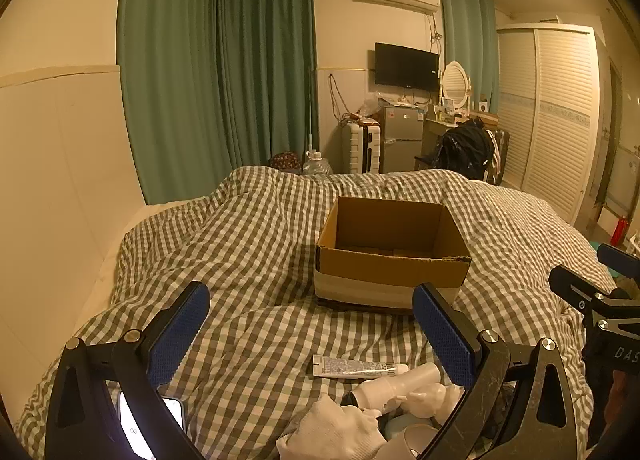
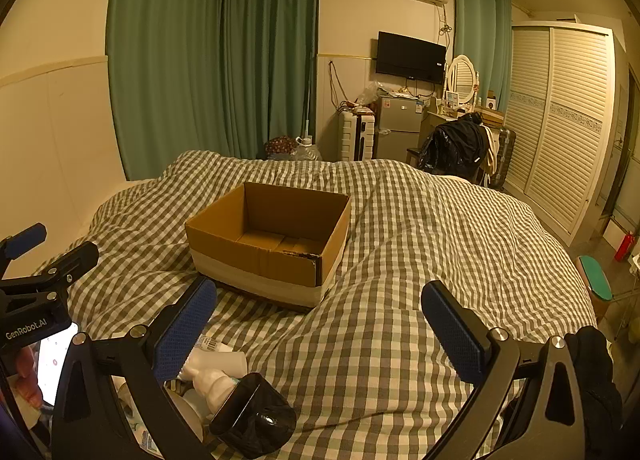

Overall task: Organize objects
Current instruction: 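Move both tools toward the loose items beside the cardboard box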

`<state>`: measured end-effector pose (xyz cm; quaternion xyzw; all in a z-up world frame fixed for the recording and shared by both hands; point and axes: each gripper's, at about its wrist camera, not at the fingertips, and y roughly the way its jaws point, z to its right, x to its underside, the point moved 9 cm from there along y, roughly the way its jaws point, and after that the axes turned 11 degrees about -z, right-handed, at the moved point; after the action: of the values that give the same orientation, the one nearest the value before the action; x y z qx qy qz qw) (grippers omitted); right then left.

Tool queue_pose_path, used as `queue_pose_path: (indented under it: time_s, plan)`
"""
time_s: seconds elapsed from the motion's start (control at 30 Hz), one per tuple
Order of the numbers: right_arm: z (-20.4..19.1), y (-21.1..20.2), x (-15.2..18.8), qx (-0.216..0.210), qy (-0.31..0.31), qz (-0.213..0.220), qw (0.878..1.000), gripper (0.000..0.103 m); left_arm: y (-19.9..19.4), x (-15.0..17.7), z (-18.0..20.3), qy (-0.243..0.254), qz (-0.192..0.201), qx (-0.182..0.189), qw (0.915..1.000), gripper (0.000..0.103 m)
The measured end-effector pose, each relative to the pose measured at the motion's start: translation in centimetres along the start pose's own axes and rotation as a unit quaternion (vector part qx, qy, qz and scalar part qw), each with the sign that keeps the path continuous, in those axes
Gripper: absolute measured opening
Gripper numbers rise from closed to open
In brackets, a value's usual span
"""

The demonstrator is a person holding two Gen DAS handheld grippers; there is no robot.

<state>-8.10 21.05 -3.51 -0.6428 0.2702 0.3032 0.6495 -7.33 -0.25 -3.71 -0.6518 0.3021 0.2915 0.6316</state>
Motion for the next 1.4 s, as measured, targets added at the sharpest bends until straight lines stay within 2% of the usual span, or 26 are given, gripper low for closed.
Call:
queue_pose_path:
  time_s: [1.4]
  plan:
    - [-2.0, -0.2, 0.2, -0.005, -0.023, -0.001, 1.000, 0.103, 0.5, 0.3, 0.0, -0.004, -0.008, 0.006, 0.9999, 0.103]
